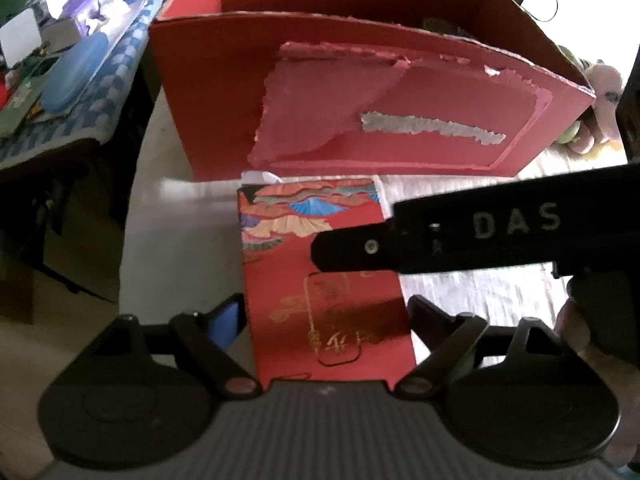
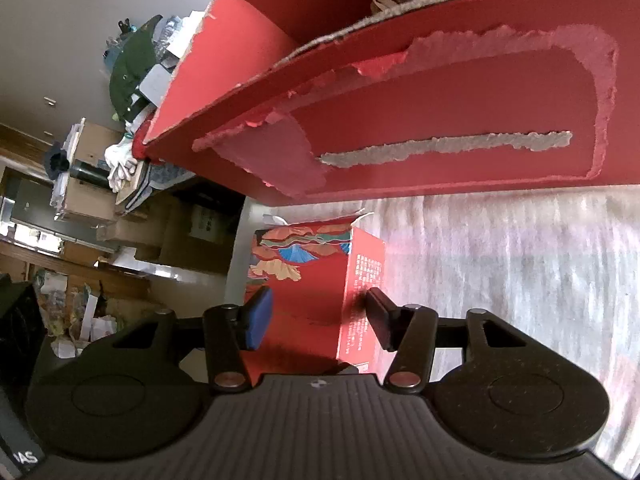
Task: Organize objects
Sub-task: 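Close the right gripper on the red patterned gift box, then lift the red gift box with the right gripper over the red box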
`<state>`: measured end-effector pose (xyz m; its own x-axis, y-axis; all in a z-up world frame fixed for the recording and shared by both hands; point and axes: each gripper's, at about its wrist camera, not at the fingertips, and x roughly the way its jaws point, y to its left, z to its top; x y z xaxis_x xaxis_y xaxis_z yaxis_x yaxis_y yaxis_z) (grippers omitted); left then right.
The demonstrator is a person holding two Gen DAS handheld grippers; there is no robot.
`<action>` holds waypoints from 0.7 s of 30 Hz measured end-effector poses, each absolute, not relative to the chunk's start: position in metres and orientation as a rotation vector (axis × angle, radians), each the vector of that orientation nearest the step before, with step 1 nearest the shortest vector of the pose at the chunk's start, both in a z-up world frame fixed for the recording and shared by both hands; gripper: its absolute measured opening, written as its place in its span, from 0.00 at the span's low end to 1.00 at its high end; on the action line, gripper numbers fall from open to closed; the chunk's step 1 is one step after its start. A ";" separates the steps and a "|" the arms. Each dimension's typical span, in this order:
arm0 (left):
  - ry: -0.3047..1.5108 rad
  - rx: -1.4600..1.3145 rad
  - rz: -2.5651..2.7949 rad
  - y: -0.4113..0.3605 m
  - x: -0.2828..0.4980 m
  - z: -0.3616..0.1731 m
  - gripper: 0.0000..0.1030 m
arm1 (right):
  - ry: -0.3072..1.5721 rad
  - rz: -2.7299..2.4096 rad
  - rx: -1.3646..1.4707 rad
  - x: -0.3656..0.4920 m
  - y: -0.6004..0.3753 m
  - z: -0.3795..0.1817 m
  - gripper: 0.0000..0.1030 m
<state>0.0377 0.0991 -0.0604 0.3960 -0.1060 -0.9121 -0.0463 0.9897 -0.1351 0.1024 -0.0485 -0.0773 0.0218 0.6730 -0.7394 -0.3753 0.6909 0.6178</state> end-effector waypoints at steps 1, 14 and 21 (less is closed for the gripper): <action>1.166 -0.144 -0.038 0.099 0.039 -0.061 0.84 | 1.319 0.828 0.275 0.103 -0.048 -0.078 0.54; 1.191 -0.100 -0.026 0.096 0.049 -0.063 0.81 | 1.381 0.823 0.287 0.116 -0.049 -0.088 0.55; 1.206 -0.060 -0.079 0.088 0.054 -0.056 0.80 | 1.374 0.807 0.294 0.116 -0.056 -0.083 0.53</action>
<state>0.0542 0.0881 -0.0558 0.3543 -0.0928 -0.9305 0.0290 0.9957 -0.0882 0.1164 -0.0556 -0.0826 -0.0148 0.6593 -0.7518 -0.3359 0.7049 0.6248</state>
